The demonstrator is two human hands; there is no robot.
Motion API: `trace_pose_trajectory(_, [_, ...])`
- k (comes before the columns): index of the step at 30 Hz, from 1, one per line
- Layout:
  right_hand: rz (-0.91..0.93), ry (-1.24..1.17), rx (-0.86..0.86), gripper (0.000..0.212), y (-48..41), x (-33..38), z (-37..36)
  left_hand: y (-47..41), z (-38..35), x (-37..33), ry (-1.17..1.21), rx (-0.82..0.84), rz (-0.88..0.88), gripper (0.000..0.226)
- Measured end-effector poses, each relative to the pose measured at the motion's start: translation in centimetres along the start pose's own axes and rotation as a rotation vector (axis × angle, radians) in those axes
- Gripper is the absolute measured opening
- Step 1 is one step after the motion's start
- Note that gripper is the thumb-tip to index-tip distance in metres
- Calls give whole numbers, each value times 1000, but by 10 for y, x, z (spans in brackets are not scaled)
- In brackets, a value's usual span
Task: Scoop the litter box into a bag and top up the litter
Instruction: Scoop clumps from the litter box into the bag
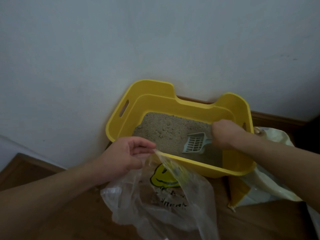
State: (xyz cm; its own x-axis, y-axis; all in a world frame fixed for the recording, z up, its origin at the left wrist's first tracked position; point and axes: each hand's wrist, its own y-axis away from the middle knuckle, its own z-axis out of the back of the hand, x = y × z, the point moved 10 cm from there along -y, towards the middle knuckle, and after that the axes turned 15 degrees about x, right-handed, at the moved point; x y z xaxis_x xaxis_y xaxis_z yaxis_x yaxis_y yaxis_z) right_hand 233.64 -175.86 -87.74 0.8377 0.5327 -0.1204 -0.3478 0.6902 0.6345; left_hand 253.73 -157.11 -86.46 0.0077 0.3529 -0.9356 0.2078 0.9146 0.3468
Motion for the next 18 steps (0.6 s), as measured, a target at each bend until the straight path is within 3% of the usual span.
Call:
trace_pose_trajectory(5, [62,-51,-2,10,-26,27,-3,0,1,4,70,1,3,58])
trace_pose_trajectory(14, [168,-137,-23,19,-57,85,7,-2,11,1,77,-8,0,56])
trace_pose_trajectory(18, [216,-166,-35,9,-67,106,13,-2,12,3,86,9,6,57])
